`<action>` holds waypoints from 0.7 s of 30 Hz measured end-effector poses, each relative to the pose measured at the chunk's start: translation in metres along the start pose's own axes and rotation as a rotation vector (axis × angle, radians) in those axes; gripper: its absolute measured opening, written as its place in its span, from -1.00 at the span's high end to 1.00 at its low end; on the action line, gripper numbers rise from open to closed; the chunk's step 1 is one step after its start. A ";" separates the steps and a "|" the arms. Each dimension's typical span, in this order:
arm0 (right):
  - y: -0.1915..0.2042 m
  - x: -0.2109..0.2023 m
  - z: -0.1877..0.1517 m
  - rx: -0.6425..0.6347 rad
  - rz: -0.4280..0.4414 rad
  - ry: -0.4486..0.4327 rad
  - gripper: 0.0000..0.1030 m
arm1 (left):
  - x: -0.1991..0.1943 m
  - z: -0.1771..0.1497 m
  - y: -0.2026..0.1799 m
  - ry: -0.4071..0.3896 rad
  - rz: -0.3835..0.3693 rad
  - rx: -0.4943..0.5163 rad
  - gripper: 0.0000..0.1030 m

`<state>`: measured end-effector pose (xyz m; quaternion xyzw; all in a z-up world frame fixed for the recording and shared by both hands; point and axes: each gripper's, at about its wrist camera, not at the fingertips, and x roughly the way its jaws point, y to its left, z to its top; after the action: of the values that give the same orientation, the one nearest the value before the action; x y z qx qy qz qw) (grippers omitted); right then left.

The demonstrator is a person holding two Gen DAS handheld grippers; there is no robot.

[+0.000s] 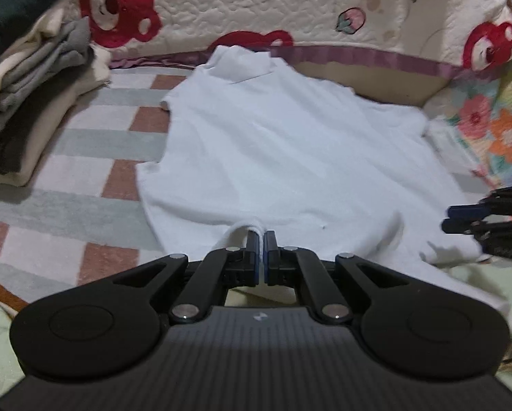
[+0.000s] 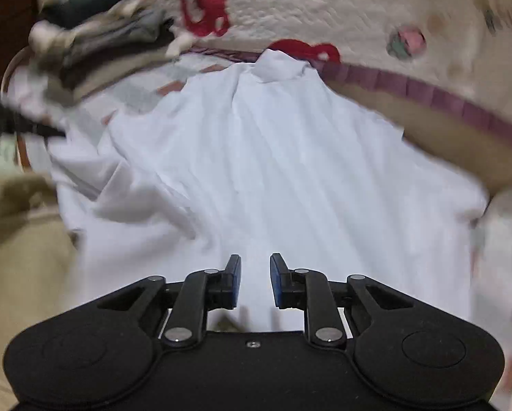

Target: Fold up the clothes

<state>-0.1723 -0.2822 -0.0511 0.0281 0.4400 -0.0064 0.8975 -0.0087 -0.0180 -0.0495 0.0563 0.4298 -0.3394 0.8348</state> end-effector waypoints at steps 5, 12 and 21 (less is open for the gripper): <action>-0.010 -0.012 -0.033 0.293 0.355 -0.037 -0.09 | 0.002 -0.009 0.017 0.023 -0.044 -0.084 0.97; 0.053 0.007 -0.053 0.028 0.330 -0.001 -0.29 | -0.002 -0.010 0.020 0.013 -0.076 -0.156 0.97; 0.045 0.007 -0.011 0.134 0.289 -0.123 0.91 | -0.029 -0.015 0.026 -0.024 -0.112 -0.215 0.97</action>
<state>-0.1748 -0.2367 -0.0614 0.1506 0.3744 0.0917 0.9104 -0.0148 0.0227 -0.0418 -0.0618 0.4564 -0.3382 0.8207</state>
